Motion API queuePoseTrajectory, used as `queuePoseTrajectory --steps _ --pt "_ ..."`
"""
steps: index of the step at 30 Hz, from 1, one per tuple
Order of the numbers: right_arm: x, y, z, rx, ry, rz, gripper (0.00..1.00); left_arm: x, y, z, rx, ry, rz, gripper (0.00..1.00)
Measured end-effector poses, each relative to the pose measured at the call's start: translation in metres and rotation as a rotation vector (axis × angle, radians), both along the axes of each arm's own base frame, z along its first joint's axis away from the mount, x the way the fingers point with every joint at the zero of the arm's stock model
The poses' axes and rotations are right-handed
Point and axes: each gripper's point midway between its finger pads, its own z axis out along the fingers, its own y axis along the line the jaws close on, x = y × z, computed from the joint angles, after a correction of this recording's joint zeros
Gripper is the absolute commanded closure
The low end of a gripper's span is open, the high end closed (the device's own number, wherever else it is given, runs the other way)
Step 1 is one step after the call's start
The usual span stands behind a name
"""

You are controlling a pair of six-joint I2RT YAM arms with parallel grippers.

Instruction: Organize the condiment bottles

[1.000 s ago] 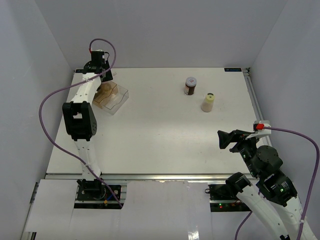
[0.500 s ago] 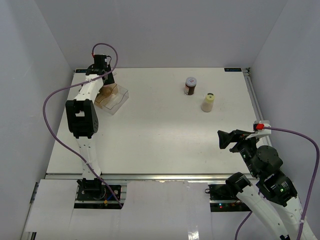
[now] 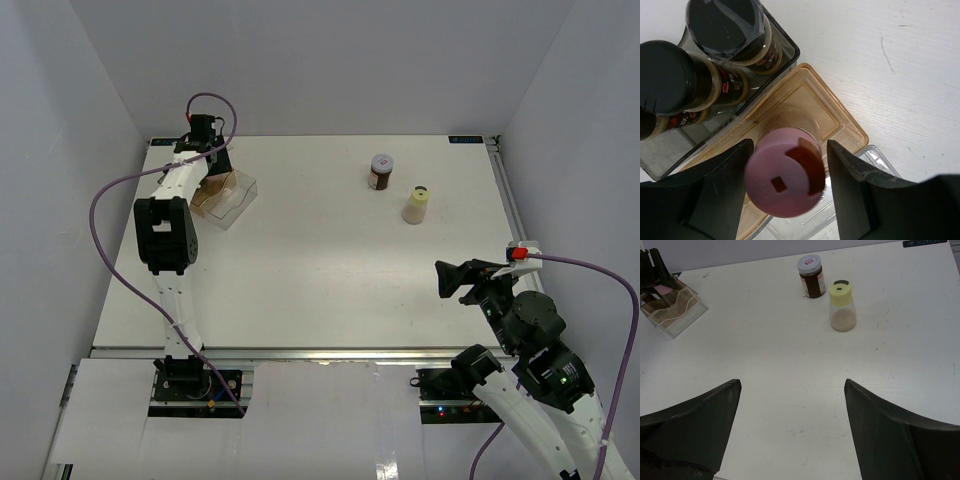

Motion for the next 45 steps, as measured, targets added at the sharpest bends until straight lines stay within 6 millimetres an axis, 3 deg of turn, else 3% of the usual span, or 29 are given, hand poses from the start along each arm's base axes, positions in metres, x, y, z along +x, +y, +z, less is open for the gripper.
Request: queuePoseTrajectory --steps 9,14,19,23,25,28,31,33,36,37,40,45 --pt "0.000 -0.001 0.000 -0.001 0.000 -0.004 0.10 -0.009 0.003 -0.004 0.015 0.043 0.008 0.12" --pt "0.001 -0.001 -0.001 -0.002 0.003 -0.005 0.10 -0.019 0.003 0.004 0.009 0.063 0.012 0.11" --pt "0.005 0.003 -0.007 -0.014 0.037 -0.006 0.10 -0.029 -0.005 0.049 -0.038 -0.007 0.001 0.11" --pt "0.014 0.010 -0.023 -0.054 0.122 -0.008 0.10 -0.048 -0.016 0.093 -0.082 -0.083 -0.026 0.10" --pt "0.018 0.013 -0.031 -0.070 0.164 -0.011 0.10 -0.059 -0.027 0.107 -0.118 -0.107 -0.059 0.10" --pt "0.028 0.016 -0.038 -0.098 0.224 -0.036 0.10 -0.084 -0.062 0.112 -0.161 -0.126 -0.153 0.10" --pt "0.044 0.022 -0.041 -0.130 0.272 -0.069 0.10 -0.128 -0.138 0.092 -0.218 -0.076 -0.348 0.10" --pt "0.058 0.026 -0.042 -0.157 0.303 -0.093 0.10 -0.168 -0.199 0.069 -0.255 -0.007 -0.512 0.09" --pt "0.086 0.034 -0.048 -0.201 0.349 -0.135 0.10 -0.232 -0.266 0.036 -0.313 0.100 -0.726 0.09" --pt "0.096 0.036 -0.052 -0.213 0.369 -0.149 0.10 -0.252 -0.279 0.027 -0.339 0.134 -0.776 0.09" --pt "0.123 0.036 -0.068 -0.230 0.427 -0.187 0.10 -0.294 -0.289 0.016 -0.397 0.204 -0.845 0.09" --pt "0.168 0.018 -0.098 -0.203 0.505 -0.253 0.09 -0.319 -0.286 0.047 -0.459 0.122 -0.892 0.07"
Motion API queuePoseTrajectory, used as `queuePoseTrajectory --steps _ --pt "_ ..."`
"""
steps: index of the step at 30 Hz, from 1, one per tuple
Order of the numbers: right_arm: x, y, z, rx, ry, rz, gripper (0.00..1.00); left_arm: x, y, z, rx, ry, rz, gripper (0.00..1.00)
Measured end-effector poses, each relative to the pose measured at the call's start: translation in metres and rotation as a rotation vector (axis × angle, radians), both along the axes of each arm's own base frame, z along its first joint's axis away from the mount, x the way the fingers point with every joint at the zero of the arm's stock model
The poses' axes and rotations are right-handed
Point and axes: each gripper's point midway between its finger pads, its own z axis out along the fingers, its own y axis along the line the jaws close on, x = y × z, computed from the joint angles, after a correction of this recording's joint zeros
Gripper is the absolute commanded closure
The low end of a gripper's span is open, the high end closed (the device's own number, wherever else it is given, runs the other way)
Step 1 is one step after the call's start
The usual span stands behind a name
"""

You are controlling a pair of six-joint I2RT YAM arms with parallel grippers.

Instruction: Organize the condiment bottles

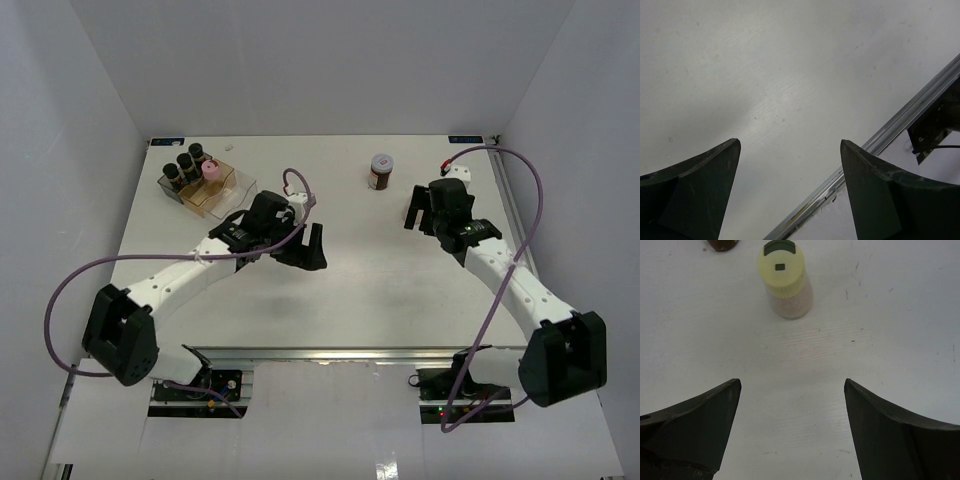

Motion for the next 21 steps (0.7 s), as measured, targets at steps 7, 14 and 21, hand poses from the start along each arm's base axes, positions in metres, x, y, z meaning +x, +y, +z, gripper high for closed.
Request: queuePoseTrajectory --steps 7,14,21 --pt "0.049 -0.007 -0.038 -0.070 0.052 0.001 0.09 -0.025 0.022 0.027 -0.072 -0.124 0.013 0.07" --pt "0.099 0.000 -0.053 -0.118 0.053 0.046 0.07 -0.026 0.037 0.021 -0.034 -0.145 0.072 0.07" --pt "0.152 0.002 -0.053 -0.142 0.037 0.075 0.00 -0.023 0.042 0.021 -0.017 -0.159 0.099 0.07"
